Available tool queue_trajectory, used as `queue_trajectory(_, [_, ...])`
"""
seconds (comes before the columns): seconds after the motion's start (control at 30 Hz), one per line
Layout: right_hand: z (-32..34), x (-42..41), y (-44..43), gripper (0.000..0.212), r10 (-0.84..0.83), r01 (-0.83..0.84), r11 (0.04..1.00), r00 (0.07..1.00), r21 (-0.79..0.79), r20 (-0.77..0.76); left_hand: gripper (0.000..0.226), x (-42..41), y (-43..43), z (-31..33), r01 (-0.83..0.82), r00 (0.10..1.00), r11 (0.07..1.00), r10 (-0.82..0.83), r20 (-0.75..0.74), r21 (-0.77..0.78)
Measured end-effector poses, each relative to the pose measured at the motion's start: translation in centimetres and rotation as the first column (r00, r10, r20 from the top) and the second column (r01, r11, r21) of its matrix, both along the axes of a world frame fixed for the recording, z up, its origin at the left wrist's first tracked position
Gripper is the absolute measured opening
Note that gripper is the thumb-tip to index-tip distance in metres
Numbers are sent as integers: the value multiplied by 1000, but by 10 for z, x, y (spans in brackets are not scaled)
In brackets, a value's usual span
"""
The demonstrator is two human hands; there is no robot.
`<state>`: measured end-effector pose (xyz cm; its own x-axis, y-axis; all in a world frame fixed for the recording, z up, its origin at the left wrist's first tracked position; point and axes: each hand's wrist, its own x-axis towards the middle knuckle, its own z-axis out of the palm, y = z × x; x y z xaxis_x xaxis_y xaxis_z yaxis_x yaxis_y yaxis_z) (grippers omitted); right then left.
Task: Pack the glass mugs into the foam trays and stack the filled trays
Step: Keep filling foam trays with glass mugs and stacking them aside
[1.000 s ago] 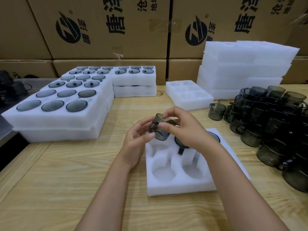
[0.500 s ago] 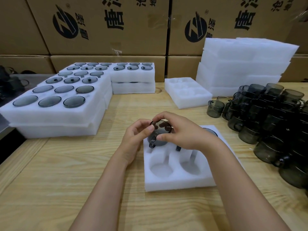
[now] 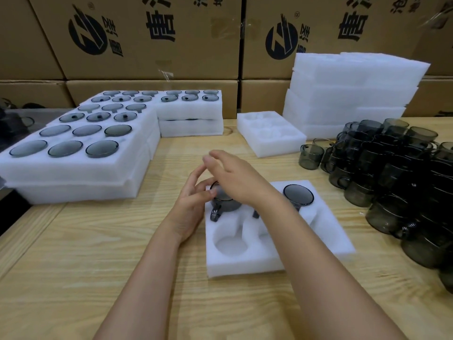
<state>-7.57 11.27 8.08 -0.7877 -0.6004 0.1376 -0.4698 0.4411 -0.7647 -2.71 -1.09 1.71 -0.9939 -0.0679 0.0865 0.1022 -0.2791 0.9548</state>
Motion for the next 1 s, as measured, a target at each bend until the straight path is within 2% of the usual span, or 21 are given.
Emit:
queue_trajectory(0.07, [-8,-5,-12,44,29,-10,967,997,256,-70,64,-1,0,-2,16,1000,1000,-16,-8,-20])
queue_trajectory(0.13, [-22,-9,-15,54,36,10,867,996,499,-82,61,-4,2,-4,9,1000,1000,-9,12,-19])
queue_trajectory(0.23, [-33,-12,-16,55,23,64,811,990,582,-140,63,-7,2,-9,-18,999,1000,17,43,0])
queue_trajectory(0.4, [-38,-10,-19,56,1,111,824,980,555,-198,67,-4,-1,-10,-9,998,1000,7,61,30])
queue_trajectory(0.53, [-36,-8,-15,63,9,90,859,981,504,-192,72,-5,-2,-7,8,997,1000,-7,82,-7])
queue_trajectory(0.6, [-30,-7,-8,62,5,50,924,990,379,-143,70,-4,-2,-6,4,997,1000,-3,78,-8])
queue_trajectory(0.7, [-17,4,14,49,-10,11,998,1000,54,-1,67,-3,-2,-5,-21,997,1000,22,81,-9])
queue_trajectory(0.73, [-13,6,27,46,-50,51,999,997,14,-65,68,-3,-2,-4,-30,996,1000,31,82,-7])
queue_trajectory(0.77, [-9,8,43,44,-131,138,990,971,20,-202,70,-3,-2,-4,-36,996,999,36,82,-5])
queue_trajectory(0.8, [-5,7,62,42,-227,260,965,900,40,-373,69,-4,-1,-5,-39,996,999,39,81,-6])
queue_trajectory(0.83, [-2,5,83,41,-313,410,910,782,67,-539,67,-4,-1,-5,-40,996,999,41,78,-6])
queue_trajectory(0.87, [3,2,105,43,-369,571,815,647,102,-668,64,-5,-1,-6,-39,996,999,39,76,-8])
queue_trajectory(0.9, [6,-3,126,49,-406,717,681,540,150,-737,63,-5,-1,-6,-35,997,999,36,75,-11])
queue_trajectory(0.93, [9,-8,145,58,-443,823,522,488,226,-752,65,-6,-2,-7,-31,997,999,32,74,-14])
queue_trajectory(1.0, [11,-16,175,71,-513,882,235,470,408,-719,72,-6,-2,-7,-24,997,1000,25,77,-16])
